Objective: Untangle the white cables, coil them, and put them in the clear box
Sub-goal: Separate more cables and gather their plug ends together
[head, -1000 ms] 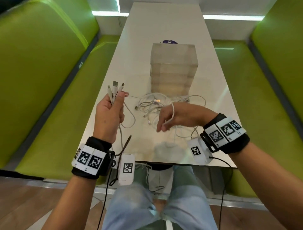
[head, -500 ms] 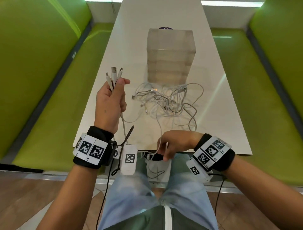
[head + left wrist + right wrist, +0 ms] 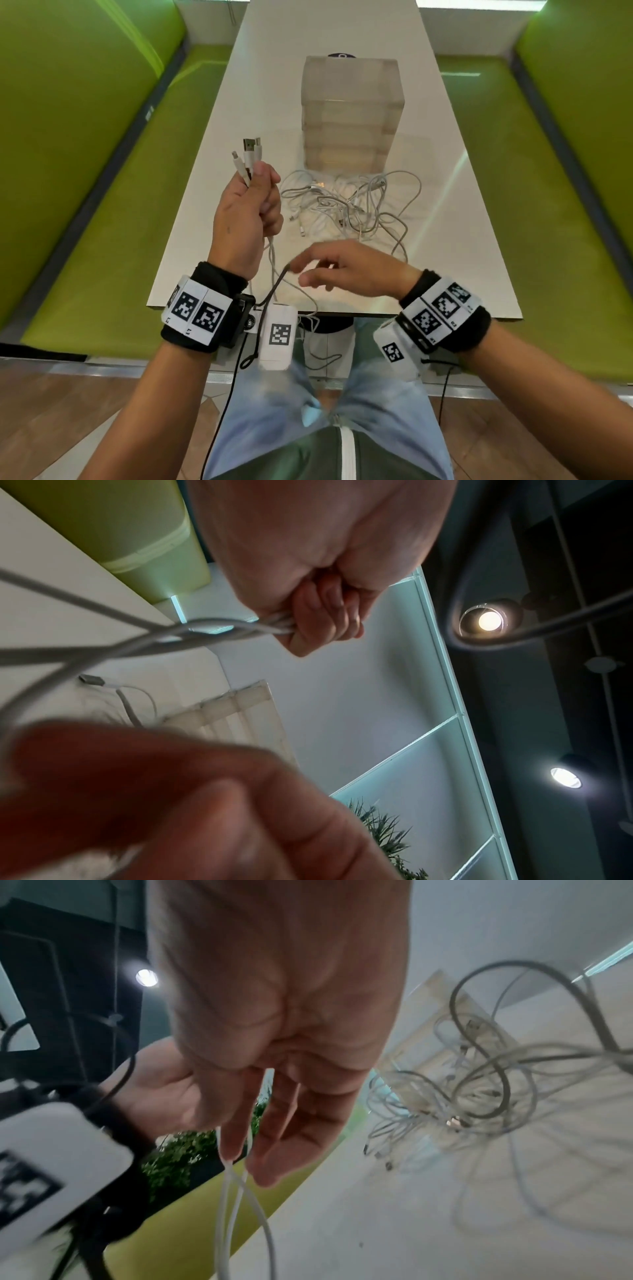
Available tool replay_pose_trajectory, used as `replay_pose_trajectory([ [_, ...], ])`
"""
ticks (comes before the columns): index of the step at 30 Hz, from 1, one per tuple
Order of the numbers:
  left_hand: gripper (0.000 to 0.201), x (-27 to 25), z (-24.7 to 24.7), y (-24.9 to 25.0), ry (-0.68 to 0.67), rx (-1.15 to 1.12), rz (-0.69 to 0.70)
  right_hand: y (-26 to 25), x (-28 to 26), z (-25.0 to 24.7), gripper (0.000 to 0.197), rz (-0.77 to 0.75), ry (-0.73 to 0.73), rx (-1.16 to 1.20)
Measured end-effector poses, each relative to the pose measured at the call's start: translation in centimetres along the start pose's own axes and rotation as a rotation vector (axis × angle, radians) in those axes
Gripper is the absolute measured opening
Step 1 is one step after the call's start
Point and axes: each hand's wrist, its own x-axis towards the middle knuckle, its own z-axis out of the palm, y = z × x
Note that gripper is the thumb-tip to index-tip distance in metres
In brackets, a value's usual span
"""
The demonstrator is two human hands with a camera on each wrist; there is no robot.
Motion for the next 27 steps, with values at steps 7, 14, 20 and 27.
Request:
replay_pose_trajectory([
  [7, 0.030, 0.3, -1.0, -0.3, 0.015, 0.058, -0.011, 1.0, 0.6, -2.4, 0.023, 0.037, 0.224, -0.116],
  [14, 0.030, 0.3, -0.2, -1.2, 0.017, 0.096, -0.043, 1.8, 3.1, -10.4, 0.023, 0.181, 0.500, -0.308],
  [20, 0.027, 0.8, 0.6, -2.0, -0.016, 0.180, -0.050, 5.5, 5.4, -9.7, 0.030, 0.279, 0.300, -0.827],
  [27, 0.021, 2.7, 1.8, -3.3, -0.102, 0.248, -0.083, 6.5, 4.8, -9.1, 0.017, 0.218, 0.376, -0.952],
])
